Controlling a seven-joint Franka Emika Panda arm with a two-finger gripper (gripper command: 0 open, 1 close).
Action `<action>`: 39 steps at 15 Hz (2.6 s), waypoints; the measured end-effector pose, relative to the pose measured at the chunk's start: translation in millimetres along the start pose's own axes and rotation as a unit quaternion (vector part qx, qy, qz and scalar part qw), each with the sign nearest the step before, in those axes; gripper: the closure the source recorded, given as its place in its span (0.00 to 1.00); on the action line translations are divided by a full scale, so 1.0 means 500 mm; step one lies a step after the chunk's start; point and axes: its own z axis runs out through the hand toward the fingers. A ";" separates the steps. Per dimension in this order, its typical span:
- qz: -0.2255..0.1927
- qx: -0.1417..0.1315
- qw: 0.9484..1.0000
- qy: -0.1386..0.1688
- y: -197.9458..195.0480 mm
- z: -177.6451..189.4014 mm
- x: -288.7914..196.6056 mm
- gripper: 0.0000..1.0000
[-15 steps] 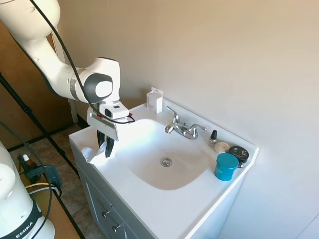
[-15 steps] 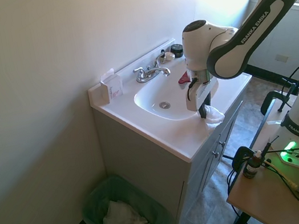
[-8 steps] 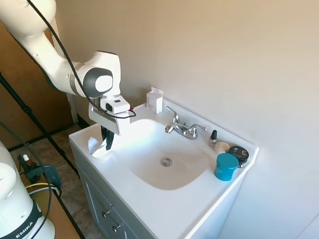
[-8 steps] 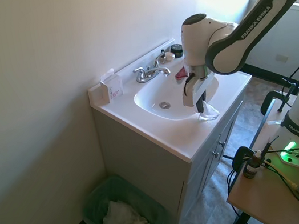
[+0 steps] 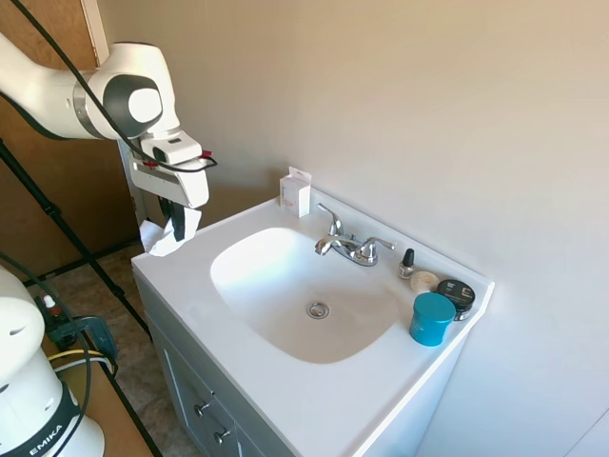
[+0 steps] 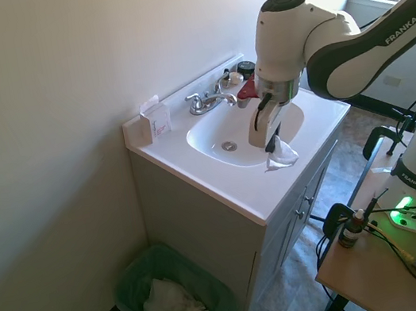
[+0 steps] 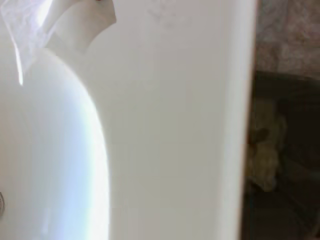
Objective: Throw the tissue in the trash bin
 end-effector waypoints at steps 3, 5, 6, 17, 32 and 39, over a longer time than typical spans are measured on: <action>-0.012 0.002 1.000 0.015 -0.122 -0.019 -0.025 1.00; -0.020 0.002 1.000 0.021 -0.204 -0.009 -0.026 1.00; -0.026 0.003 0.999 0.023 -0.244 0.001 -0.033 1.00; -0.044 -0.014 0.999 0.023 -0.530 0.244 -0.067 1.00; -0.031 -0.046 0.998 -0.011 -0.573 0.384 -0.057 0.00; -0.037 -0.055 0.998 -0.015 -0.568 0.374 -0.069 0.00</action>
